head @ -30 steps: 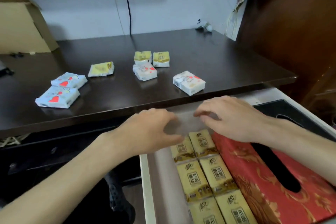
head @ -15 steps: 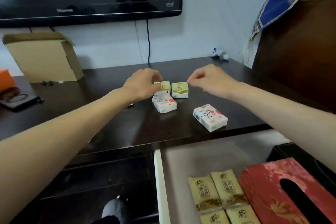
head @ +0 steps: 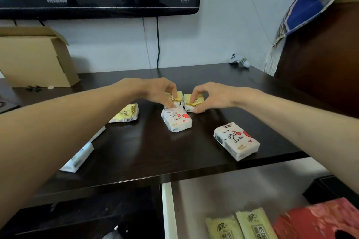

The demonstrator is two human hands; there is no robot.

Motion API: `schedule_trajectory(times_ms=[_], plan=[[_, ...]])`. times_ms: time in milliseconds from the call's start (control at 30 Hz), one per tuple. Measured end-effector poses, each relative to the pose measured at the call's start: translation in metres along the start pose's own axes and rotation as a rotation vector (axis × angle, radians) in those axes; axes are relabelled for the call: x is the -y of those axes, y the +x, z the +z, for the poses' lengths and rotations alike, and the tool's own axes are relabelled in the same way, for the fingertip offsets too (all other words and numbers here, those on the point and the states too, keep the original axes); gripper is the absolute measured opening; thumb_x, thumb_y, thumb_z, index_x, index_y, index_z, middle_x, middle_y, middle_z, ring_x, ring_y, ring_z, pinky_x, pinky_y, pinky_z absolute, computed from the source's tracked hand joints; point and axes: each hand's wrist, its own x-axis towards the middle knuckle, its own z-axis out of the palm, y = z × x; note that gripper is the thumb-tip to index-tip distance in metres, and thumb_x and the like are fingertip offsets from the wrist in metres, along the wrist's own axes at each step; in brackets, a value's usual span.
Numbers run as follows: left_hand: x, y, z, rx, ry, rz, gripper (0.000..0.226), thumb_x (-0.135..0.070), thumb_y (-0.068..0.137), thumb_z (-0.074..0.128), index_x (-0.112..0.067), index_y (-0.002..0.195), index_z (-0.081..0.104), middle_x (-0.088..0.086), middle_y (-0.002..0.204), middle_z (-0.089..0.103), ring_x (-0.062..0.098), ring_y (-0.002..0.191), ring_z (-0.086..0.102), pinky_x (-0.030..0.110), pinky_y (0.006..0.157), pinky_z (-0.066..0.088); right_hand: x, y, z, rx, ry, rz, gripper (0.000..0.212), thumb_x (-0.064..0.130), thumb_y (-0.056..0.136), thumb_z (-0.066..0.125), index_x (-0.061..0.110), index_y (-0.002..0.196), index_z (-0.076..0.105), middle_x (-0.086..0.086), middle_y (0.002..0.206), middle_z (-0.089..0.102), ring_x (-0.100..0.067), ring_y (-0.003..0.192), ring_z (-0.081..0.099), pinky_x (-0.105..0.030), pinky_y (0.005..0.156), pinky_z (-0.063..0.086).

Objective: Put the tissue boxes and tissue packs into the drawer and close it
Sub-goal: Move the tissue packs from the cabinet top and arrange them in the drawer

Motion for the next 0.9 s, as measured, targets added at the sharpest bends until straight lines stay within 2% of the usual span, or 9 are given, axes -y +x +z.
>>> schedule_trajectory(times_ms=[100,167,233,333,400,533,600,733,900], plan=[[-0.001,0.001,0.003,-0.062,0.006,0.000,0.033,-0.035,0.078,0.077,-0.028,0.105,0.061,0.001,0.123,0.060,0.020,0.109,0.055,0.034,0.090,0.041,-0.002,0.002,0.004,-0.035,0.007,-0.006,0.029,0.035,0.083,0.084,0.030,0.107,0.068,0.009,0.112,0.060,-0.020,0.112,0.055,-0.033,0.085,0.044],[-0.004,0.000,0.004,-0.130,0.045,-0.014,0.034,-0.040,0.075,0.077,-0.028,0.104,0.062,0.002,0.126,0.061,0.023,0.111,0.056,0.035,0.089,0.042,-0.001,0.000,0.007,-0.110,-0.007,-0.003,0.029,0.040,0.080,0.086,0.033,0.102,0.067,0.018,0.093,0.052,-0.017,0.098,0.053,-0.031,0.072,0.039],[-0.006,-0.003,0.005,-0.205,0.078,-0.036,0.039,-0.046,0.073,0.077,-0.027,0.103,0.063,0.002,0.124,0.062,0.025,0.111,0.056,0.037,0.088,0.045,-0.001,-0.006,0.008,-0.198,-0.045,-0.005,0.031,0.044,0.077,0.085,0.035,0.100,0.066,0.016,0.092,0.053,-0.018,0.096,0.052,-0.033,0.075,0.041],[-0.014,-0.015,0.001,-0.310,0.065,-0.060,0.040,-0.048,0.072,0.077,-0.027,0.102,0.060,0.003,0.119,0.062,0.023,0.100,0.055,0.037,0.082,0.048,0.000,-0.025,0.003,-0.312,-0.003,0.010,0.037,0.046,0.076,0.085,0.033,0.105,0.066,0.008,0.110,0.060,-0.022,0.106,0.058,-0.042,0.089,0.051],[-0.027,-0.029,-0.003,-0.398,-0.005,-0.059,0.042,-0.049,0.071,0.077,-0.026,0.102,0.059,0.001,0.116,0.060,0.021,0.096,0.055,0.034,0.076,0.048,0.003,-0.042,-0.004,-0.381,0.079,0.014,0.041,0.047,0.075,0.086,0.030,0.107,0.067,0.006,0.114,0.065,-0.021,0.107,0.062,-0.045,0.093,0.053],[-0.072,-0.078,0.001,-0.536,-0.126,0.061,0.044,-0.057,0.069,0.074,-0.029,0.100,0.059,-0.004,0.106,0.058,0.018,0.092,0.055,0.026,0.064,0.040,0.006,-0.096,-0.017,-0.459,0.261,-0.025,0.039,0.047,0.074,0.087,0.031,0.104,0.068,0.012,0.111,0.070,-0.011,0.106,0.066,-0.036,0.094,0.054],[-0.097,-0.110,0.011,-0.535,-0.146,0.102,0.042,-0.060,0.068,0.070,-0.034,0.099,0.058,-0.007,0.103,0.057,0.016,0.090,0.054,0.029,0.067,0.039,0.006,-0.133,-0.016,-0.442,0.313,-0.044,0.040,0.051,0.073,0.086,0.034,0.105,0.068,0.014,0.109,0.072,-0.004,0.106,0.066,-0.037,0.096,0.055],[-0.140,-0.166,0.035,-0.447,-0.163,0.151,0.043,-0.065,0.066,0.068,-0.039,0.099,0.056,-0.013,0.099,0.057,0.011,0.089,0.055,0.032,0.073,0.042,0.007,-0.206,-0.005,-0.346,0.369,-0.090,0.044,0.053,0.072,0.083,0.036,0.109,0.068,0.016,0.113,0.073,-0.006,0.111,0.068,-0.044,0.099,0.056],[-0.177,-0.206,0.070,-0.280,-0.099,0.144,0.051,-0.076,0.066,0.057,-0.043,0.104,0.051,-0.017,0.101,0.054,0.007,0.091,0.054,0.037,0.078,0.048,0.008,-0.267,0.018,-0.286,0.310,-0.130,0.044,0.055,0.075,0.082,0.042,0.113,0.063,0.022,0.116,0.070,-0.006,0.113,0.068,-0.033,0.095,0.057]])
